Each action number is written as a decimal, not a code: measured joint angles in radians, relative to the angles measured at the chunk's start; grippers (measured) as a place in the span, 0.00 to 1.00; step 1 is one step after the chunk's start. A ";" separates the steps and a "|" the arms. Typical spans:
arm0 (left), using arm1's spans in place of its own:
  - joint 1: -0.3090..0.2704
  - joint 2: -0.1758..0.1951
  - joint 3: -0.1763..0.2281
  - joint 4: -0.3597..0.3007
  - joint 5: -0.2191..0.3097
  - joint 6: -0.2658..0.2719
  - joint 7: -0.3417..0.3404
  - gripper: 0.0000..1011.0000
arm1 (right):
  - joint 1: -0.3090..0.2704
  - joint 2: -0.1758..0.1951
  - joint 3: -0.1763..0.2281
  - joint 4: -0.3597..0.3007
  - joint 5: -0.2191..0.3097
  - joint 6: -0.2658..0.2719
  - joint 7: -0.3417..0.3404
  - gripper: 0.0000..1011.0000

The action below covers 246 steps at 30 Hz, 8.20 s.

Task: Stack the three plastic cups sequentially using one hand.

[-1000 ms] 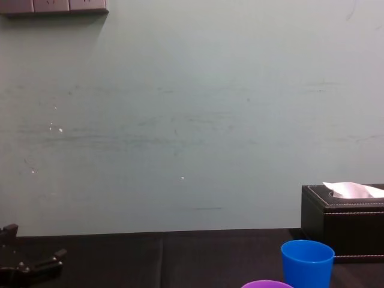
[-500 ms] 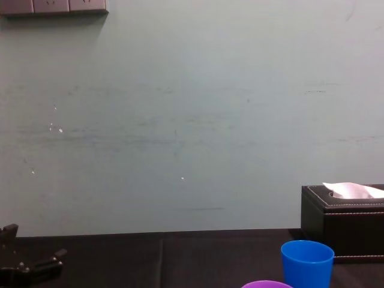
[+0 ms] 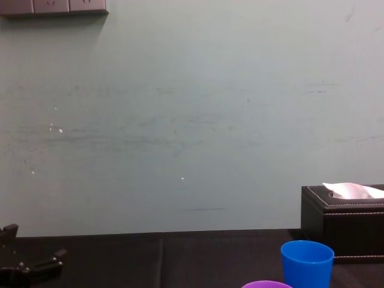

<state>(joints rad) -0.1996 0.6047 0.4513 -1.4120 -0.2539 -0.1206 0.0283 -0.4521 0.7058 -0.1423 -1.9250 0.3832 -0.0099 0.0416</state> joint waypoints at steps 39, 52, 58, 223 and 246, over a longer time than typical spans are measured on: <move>0.000 0.000 0.000 0.000 0.000 0.000 0.000 1.00 | 0.112 -0.180 -0.057 0.113 -0.060 -0.074 0.117 0.99; 0.000 0.000 0.000 0.000 0.000 0.000 0.000 1.00 | 0.136 -0.240 -0.043 0.150 -0.084 -0.107 0.123 0.99; 0.000 0.000 0.000 0.000 0.000 0.000 0.000 1.00 | 0.139 -0.255 -0.035 0.159 -0.085 -0.107 0.136 0.99; 0.000 0.000 0.000 0.000 0.000 0.000 0.000 1.00 | 0.645 -0.382 -0.125 0.448 -0.122 0.107 0.255 0.73; 0.000 0.000 0.000 0.000 0.000 0.000 0.000 1.00 | 0.645 -0.381 -0.124 0.448 -0.119 0.107 0.254 0.99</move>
<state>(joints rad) -0.1995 0.6047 0.4514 -1.4120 -0.2539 -0.1205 0.0283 0.1929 0.3252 -0.2665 -1.4773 0.2639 0.0967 0.2954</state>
